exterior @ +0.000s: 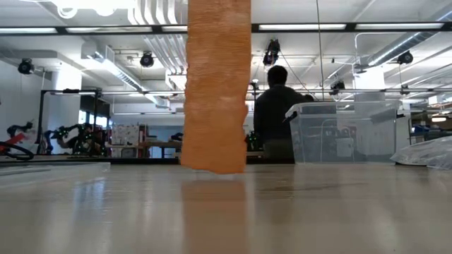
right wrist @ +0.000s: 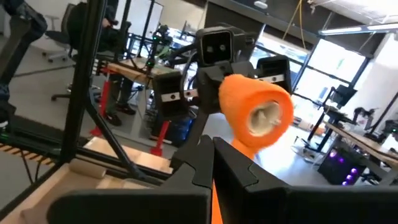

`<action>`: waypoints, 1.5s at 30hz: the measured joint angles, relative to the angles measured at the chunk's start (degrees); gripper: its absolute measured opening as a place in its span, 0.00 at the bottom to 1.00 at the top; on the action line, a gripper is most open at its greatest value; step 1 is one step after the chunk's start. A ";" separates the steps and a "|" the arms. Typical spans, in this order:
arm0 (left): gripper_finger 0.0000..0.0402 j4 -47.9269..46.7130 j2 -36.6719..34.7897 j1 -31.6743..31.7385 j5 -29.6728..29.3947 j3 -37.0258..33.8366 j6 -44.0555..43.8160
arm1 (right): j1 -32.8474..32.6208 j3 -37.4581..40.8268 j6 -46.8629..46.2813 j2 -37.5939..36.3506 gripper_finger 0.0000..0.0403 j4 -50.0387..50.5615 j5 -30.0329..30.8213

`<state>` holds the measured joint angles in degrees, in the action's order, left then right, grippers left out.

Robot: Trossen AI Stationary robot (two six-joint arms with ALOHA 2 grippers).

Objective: Roll bandage
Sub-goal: Roll the orange bandage

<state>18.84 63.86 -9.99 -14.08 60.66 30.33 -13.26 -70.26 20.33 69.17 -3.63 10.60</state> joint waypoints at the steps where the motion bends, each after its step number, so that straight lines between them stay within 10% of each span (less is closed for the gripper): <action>1: 0.01 0.11 0.00 0.00 0.05 0.00 -0.97 | 0.00 -0.13 0.49 0.00 0.00 0.11 0.03; 12: 0.01 0.15 -0.04 0.06 10.85 0.00 -15.15 | -2.50 -0.34 18.59 -1.07 0.07 0.21 1.85; 29: 0.01 1.67 4.08 0.51 11.35 -0.04 -19.23 | -5.14 -0.37 22.38 1.83 0.85 -2.46 1.62; 45: 0.01 2.66 5.85 0.73 7.99 -0.04 -23.74 | -5.11 -0.37 25.67 4.46 0.52 -5.37 10.52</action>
<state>21.50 69.70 -9.26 -6.10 60.62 6.59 -18.37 -70.63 46.00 73.63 -9.00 21.12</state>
